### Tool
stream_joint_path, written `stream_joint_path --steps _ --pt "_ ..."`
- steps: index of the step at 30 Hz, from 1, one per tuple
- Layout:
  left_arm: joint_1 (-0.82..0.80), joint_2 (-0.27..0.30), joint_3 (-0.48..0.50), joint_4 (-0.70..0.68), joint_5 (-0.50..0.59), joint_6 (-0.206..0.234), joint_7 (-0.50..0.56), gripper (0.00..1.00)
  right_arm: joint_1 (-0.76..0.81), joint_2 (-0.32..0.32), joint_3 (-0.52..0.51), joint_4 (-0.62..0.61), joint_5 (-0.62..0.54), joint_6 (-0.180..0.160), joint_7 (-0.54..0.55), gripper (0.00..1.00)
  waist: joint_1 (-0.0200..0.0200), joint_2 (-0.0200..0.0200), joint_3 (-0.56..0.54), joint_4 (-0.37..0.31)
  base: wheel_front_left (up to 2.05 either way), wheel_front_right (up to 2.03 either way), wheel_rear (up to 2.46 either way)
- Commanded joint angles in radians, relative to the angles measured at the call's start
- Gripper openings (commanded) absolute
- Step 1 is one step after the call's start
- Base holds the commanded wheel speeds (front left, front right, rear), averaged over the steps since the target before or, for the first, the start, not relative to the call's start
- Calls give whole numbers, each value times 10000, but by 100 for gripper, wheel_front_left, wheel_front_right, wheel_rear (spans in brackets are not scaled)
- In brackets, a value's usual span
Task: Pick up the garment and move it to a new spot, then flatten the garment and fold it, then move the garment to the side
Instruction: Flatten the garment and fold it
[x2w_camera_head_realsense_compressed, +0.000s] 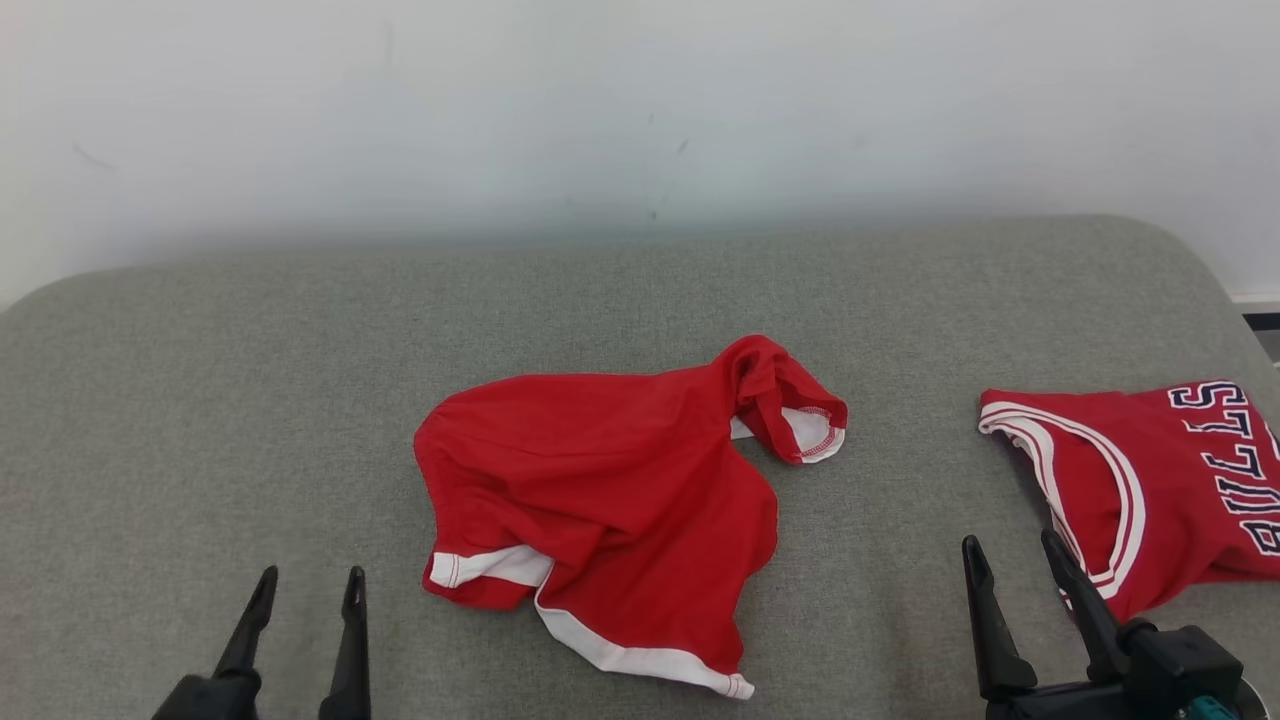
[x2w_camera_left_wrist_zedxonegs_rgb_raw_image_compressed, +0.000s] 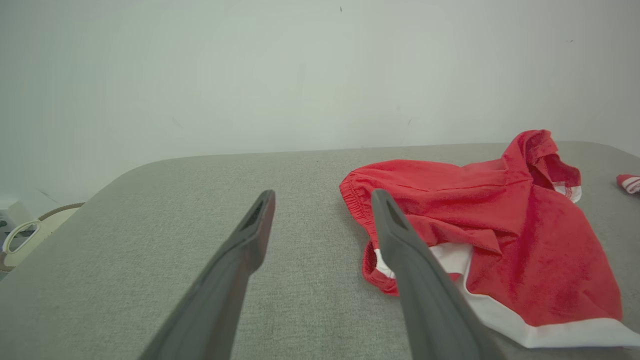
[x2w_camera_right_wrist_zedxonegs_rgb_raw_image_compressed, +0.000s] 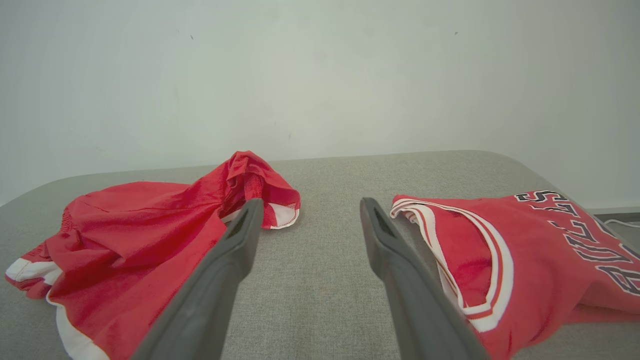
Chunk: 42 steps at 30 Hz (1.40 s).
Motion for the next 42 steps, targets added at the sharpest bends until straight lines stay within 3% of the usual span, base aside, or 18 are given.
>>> stream_joint_path --steps 1,12,23,24,25,26,27,33,42 --pt "-136 109 -76 14 83 -67 47 100 -61 -1 27 -41 2 -11 25 100 0 0 43 12 0 0 0" --pt "-1409 -192 -1078 1843 -1134 -1707 1687 100 -447 -150 424 60 175 -11 3 100 0 0 660 -345 0 0 0" --pt "-2394 -114 -981 3367 -1517 -2277 1654 100 -608 -201 854 378 450 -11 -60 100 0 0 1075 -695 0 0 0" --pt "-2446 -105 -993 3419 -1535 -2317 1677 86 -634 -204 889 392 458 -11 -48 100 0 0 1110 -700 0 0 0" --pt "-2509 -101 -1003 3449 -1553 -2333 1671 48 -670 -230 935 419 463 -11 -43 100 0 0 1142 -701 0 0 0" --pt "-2555 -96 -1026 3478 -1563 -2391 1672 33 -692 -267 1010 464 519 -11 -7 100 0 0 1164 -699 0 0 0" --pt "-2594 -93 -1048 3493 -1575 -2412 1693 0 -707 -283 1107 502 612 -11 41 100 0 0 1206 -690 0 0 0" --pt "-2776 -135 -1121 3471 -1502 -2438 1611 0 -853 -651 2058 786 980 -11 350 100 0 0 1409 -610 0 0 0" --pt "-3067 -201 -1280 3252 -1310 -2330 1508 0 -1672 -1404 4849 2029 2145 -11 638 100 0 0 1780 -317 0 0 0"
